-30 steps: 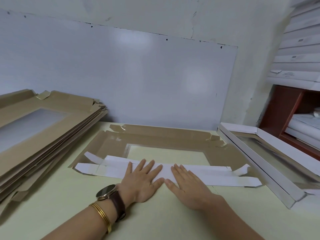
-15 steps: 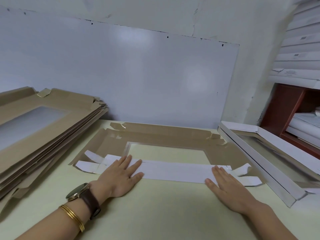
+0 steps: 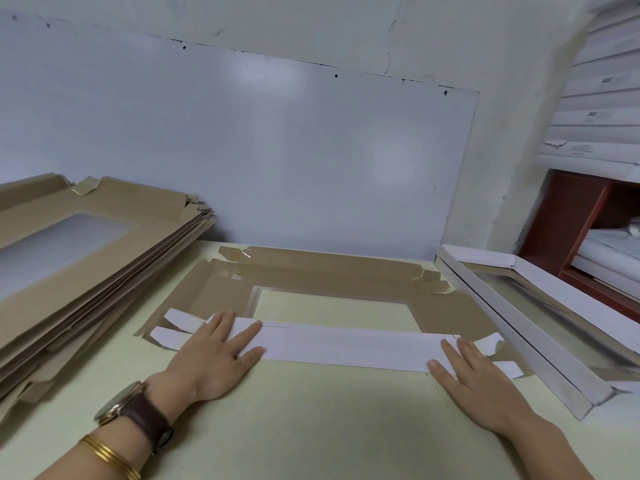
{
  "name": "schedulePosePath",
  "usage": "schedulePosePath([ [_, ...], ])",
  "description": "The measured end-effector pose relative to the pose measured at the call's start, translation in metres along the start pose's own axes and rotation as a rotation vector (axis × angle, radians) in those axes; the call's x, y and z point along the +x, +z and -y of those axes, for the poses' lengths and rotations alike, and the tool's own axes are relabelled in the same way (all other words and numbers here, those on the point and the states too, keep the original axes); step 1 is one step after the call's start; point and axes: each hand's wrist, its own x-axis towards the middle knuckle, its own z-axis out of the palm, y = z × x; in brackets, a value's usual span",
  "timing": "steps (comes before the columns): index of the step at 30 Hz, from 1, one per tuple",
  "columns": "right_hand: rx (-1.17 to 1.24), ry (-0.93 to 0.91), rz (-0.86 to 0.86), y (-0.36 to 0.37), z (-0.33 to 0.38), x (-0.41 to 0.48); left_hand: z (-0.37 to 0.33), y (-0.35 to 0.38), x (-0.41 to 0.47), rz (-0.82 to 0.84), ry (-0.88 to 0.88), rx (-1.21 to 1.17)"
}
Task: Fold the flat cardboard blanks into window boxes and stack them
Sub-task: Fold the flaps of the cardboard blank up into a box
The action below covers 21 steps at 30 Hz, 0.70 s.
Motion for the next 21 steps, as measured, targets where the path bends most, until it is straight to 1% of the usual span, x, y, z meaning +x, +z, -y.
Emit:
schedulePosePath([
  [4, 0.003, 0.045, -0.010, -0.003, -0.003, -0.001, 0.004, 0.002, 0.002, -0.002, -0.042, 0.012],
  [10, 0.061, 0.109, -0.007, -0.009, -0.002, -0.005, 0.009, -0.001, -0.002, 0.003, -0.123, -0.041],
  [21, -0.003, 0.126, 0.005, -0.012, 0.004, -0.007, 0.005, -0.005, -0.005, 0.000, -0.152, -0.081],
])
